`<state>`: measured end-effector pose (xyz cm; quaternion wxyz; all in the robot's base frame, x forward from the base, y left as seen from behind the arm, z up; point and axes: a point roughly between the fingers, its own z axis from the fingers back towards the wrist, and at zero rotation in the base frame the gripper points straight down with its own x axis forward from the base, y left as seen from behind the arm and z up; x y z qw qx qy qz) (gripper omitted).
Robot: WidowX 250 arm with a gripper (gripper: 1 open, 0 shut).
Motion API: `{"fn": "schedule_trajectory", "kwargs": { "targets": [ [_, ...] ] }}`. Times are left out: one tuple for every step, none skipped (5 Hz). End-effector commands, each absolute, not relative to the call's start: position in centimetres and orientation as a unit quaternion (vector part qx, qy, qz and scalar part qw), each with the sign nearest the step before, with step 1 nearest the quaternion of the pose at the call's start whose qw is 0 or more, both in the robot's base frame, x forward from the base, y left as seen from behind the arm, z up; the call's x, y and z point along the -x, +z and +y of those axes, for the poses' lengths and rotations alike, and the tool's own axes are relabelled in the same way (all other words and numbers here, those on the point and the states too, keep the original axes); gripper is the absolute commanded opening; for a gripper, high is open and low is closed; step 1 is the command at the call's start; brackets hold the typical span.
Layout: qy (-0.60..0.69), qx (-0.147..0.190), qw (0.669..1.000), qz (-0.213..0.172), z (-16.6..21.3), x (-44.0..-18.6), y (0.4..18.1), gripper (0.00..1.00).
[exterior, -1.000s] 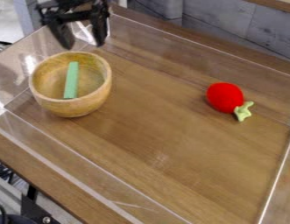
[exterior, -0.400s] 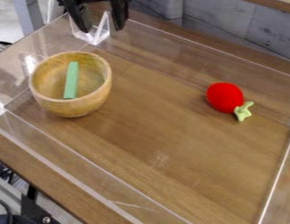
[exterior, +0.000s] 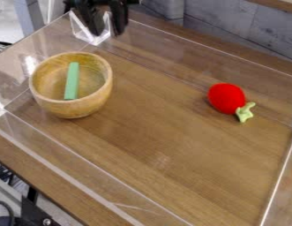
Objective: Put the green stick in the brown bowl
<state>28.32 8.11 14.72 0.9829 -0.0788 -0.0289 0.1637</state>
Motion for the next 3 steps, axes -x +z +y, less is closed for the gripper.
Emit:
{"fn": "schedule_trajectory", "kwargs": {
  "targets": [
    [0.159,0.061,0.984,-0.054,8.2,-28.3,15.8,1.00],
    [0.142,0.056,0.987,-0.054,7.6,-28.3,16.4,1.00],
    [0.130,0.054,0.988,-0.056,7.2,-28.4,17.1,1.00]
  ]
}}
